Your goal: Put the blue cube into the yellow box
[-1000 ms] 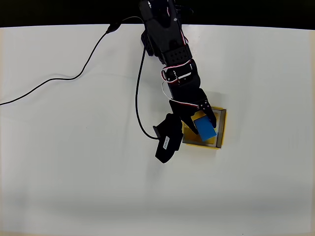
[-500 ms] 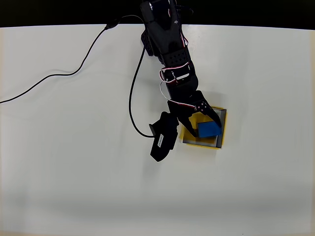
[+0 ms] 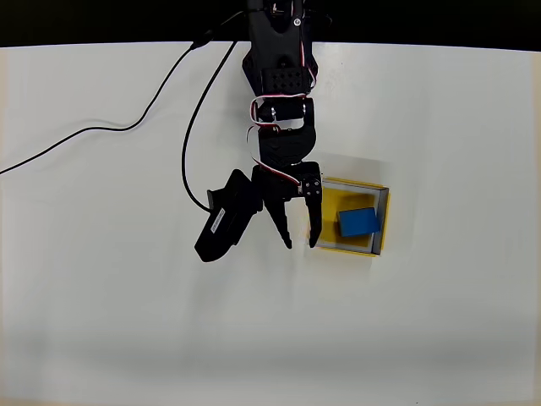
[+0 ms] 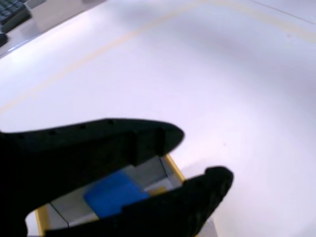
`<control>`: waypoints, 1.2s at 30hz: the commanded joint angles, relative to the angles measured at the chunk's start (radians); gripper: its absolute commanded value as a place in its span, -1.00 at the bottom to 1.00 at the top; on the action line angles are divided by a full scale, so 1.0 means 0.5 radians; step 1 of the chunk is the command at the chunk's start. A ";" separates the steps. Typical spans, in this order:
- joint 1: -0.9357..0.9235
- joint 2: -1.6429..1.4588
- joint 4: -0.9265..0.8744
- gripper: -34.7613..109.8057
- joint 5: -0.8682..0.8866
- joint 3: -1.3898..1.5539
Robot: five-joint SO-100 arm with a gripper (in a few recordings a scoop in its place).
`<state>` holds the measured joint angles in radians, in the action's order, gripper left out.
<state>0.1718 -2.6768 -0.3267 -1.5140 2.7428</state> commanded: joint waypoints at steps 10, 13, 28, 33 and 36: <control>-0.291 -0.742 -0.347 -0.46 -0.199 0.727; -0.285 -0.856 -0.531 -0.48 -0.218 0.804; -0.298 -1.295 -1.715 -0.52 -0.104 0.807; -0.325 -1.331 -2.056 -0.52 -0.160 0.807; -0.341 -1.335 -2.056 -0.52 -0.117 0.807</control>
<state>0.0061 -3.3165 -1.3330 -1.5723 3.1186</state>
